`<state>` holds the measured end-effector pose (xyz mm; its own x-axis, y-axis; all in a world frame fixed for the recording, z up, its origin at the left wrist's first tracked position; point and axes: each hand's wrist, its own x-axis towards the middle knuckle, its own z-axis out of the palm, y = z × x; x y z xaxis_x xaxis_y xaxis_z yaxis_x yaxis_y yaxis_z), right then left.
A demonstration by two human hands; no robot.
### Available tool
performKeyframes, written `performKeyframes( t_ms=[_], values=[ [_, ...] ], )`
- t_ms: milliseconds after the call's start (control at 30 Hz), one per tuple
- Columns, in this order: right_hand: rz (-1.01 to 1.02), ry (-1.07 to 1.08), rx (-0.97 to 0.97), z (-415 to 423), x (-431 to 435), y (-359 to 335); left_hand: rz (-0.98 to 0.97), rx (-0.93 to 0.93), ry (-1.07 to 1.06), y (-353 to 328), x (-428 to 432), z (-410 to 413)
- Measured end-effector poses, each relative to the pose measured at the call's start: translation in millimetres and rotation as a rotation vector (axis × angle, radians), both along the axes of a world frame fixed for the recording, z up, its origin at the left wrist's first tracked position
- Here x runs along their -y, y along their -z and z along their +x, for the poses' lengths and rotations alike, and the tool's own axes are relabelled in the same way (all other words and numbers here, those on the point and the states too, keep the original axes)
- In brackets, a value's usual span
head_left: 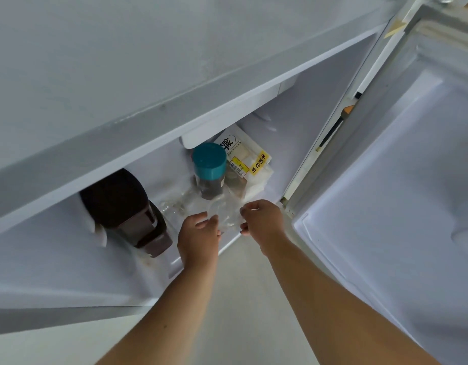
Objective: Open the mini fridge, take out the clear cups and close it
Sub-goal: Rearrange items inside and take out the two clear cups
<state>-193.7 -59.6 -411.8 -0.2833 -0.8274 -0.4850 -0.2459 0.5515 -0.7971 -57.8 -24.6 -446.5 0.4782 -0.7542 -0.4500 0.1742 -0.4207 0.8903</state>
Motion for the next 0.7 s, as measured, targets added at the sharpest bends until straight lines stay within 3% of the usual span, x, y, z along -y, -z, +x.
performKeyframes(
  t_ms=[167,333,500,700],
  values=[
    [0.030,-0.033,-0.086,5,5,12,0.077,0.141,0.052,16,7,0],
    [0.038,-0.091,-0.129,7,4,14,0.115,0.135,0.085,13,7,4],
    [-0.167,-0.211,-0.370,10,-12,9,0.056,0.170,0.043,-9,-14,7],
    [-0.194,-0.344,-0.103,41,-3,-10,-0.007,0.029,-0.127,-21,-25,3]
  ],
)
